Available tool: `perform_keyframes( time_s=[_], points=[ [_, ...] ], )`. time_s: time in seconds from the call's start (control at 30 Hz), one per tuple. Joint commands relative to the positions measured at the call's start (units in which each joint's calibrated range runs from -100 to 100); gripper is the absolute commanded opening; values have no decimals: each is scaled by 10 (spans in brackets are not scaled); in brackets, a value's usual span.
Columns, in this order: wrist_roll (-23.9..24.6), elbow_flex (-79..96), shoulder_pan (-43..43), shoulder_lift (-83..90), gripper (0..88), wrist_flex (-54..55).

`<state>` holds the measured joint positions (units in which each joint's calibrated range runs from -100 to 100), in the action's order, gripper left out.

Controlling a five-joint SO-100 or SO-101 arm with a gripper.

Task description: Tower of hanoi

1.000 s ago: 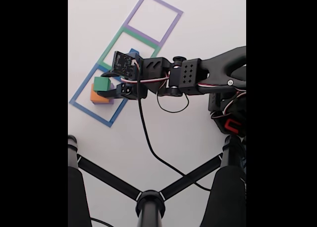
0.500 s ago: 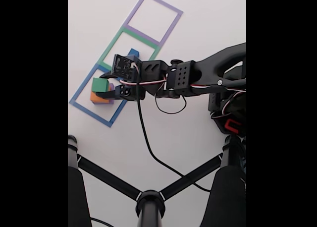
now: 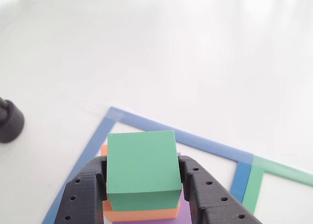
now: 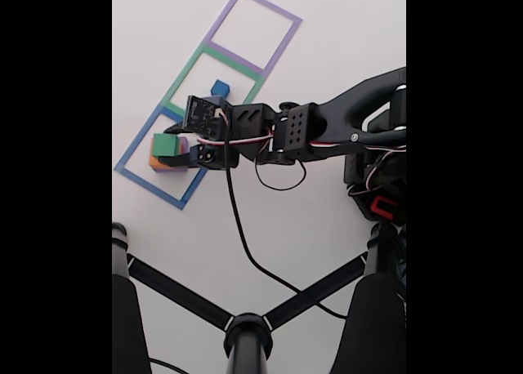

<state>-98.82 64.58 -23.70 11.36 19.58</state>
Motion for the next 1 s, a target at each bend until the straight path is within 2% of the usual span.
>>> perform_keyframes(
  time_s=[0.0, 0.3, 0.97],
  points=[
    [-12, -5, -1, -2, 93, 30],
    [-12, 0, -4, -8, 184, 53],
    [-12, -27, 6, 64, 229, 61]
  ],
)
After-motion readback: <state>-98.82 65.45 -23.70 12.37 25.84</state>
